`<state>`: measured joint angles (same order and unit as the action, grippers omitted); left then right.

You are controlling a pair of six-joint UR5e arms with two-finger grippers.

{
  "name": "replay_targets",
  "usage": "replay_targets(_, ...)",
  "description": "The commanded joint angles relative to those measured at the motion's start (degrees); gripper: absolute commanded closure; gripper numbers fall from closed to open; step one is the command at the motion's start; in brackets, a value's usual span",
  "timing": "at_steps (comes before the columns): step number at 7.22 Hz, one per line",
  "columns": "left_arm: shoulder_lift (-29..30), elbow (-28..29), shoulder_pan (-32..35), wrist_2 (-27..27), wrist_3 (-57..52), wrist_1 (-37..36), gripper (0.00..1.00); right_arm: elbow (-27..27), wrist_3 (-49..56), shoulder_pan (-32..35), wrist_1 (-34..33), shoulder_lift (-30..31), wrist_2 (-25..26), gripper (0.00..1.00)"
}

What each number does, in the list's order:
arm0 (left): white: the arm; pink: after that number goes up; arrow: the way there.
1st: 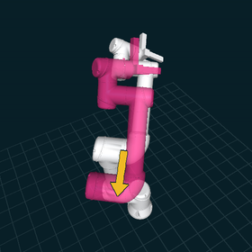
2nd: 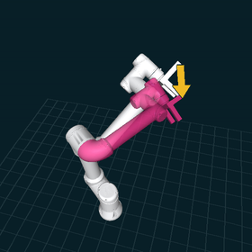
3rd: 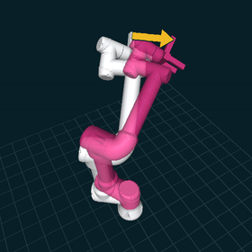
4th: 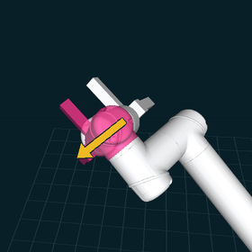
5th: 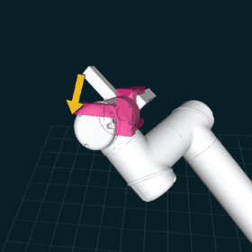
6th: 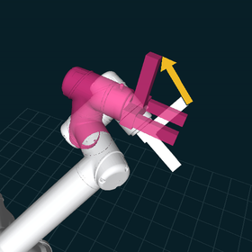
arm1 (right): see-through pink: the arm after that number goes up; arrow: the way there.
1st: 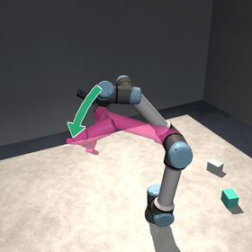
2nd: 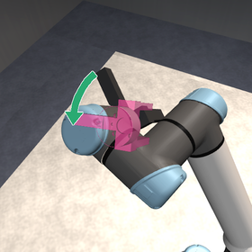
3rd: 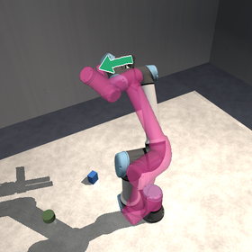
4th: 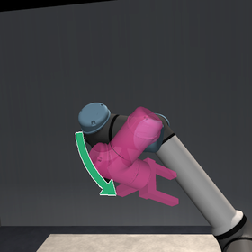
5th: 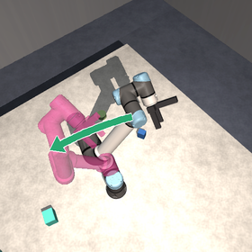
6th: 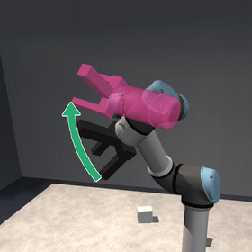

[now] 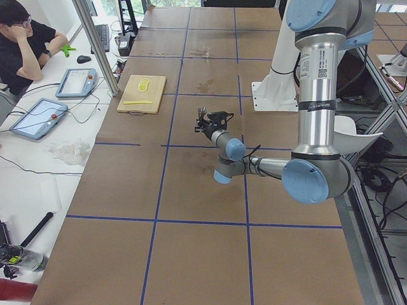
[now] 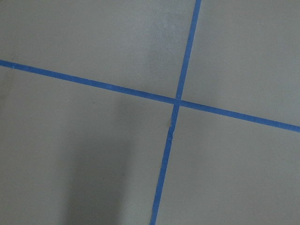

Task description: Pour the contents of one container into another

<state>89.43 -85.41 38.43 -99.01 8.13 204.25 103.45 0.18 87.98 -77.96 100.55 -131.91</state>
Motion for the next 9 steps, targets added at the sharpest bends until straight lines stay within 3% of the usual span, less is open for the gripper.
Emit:
replay_targets(1,10.02,0.51,5.25,-14.59,-0.21,-10.23,1.00,0.00,0.00,0.00,0.00,0.00,0.07,0.00)
replay_targets(3,18.55,2.52,5.34,-20.40,0.92,-16.83,1.00,0.00,-0.09,0.00,0.00,0.00,0.07,0.00)
replay_targets(6,28.15,8.67,3.34,-20.62,4.87,-18.71,1.00,-0.09,-0.09,0.00,0.00,0.08,-0.02,0.00)
replay_targets(7,29.13,8.95,1.49,-19.74,4.88,-18.80,1.00,0.00,-0.70,0.00,0.00,0.08,-0.11,0.00)
replay_targets(9,32.63,9.65,-5.17,-10.47,5.14,-18.97,1.00,0.00,-1.14,0.00,0.00,0.08,-0.19,0.00)
